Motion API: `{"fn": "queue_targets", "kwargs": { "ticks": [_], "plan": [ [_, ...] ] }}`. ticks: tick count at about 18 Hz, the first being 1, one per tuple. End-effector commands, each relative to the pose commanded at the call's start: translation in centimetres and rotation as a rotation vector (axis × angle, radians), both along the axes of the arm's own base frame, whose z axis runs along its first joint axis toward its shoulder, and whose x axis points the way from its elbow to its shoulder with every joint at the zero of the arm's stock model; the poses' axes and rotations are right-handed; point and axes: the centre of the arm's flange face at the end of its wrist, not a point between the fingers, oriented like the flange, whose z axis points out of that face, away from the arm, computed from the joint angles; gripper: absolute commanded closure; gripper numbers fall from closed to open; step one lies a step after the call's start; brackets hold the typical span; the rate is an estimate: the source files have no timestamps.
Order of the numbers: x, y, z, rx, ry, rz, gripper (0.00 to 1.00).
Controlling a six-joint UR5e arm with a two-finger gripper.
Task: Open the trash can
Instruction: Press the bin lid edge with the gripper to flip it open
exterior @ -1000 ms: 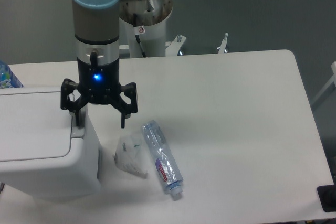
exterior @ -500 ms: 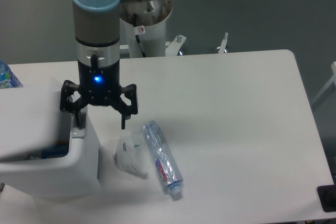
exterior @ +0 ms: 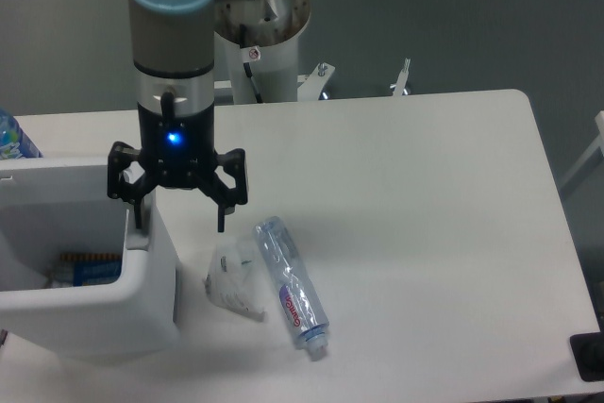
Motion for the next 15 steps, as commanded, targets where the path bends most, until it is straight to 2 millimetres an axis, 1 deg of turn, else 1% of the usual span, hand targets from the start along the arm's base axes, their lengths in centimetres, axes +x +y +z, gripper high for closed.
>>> {"fn": "queue_targets", "kwargs": {
  "ticks": [2, 3, 4, 6, 8, 9, 10, 11, 13, 14, 15],
  "plan": [
    [-3.4, -2.0, 2.2, -0.018, 0.091, 0.047, 0.00],
    [-4.3, -2.4, 2.8, -0.026, 0.121, 0.057, 0.00],
    [-4.8, -2.7, 3.2, -0.041, 0.154, 0.056, 0.00],
    [-7.4, -4.8, 3.3, -0.116, 0.225, 0.074, 0.00],
    [-8.1, -5.8, 3.2, -0.194, 0.296, 0.019, 0.00],
    [-8.8, -6.7, 3.0, -0.244, 0.320, -0.007, 0.00],
    [-9.5, -7.4, 2.9, -0.288, 0.332, -0.033, 0.00],
    [-9.5, -7.9, 2.9, -0.318, 0.332, -0.069, 0.00],
    [-10.6, -9.7, 2.6, -0.375, 0.327, -0.115, 0.00],
    [-10.8, -10.6, 2.5, -0.396, 0.330, -0.142, 0.00],
    [-10.7, -10.9, 2.2, -0.412, 0.333, -0.170, 0.00]
  ]
}}
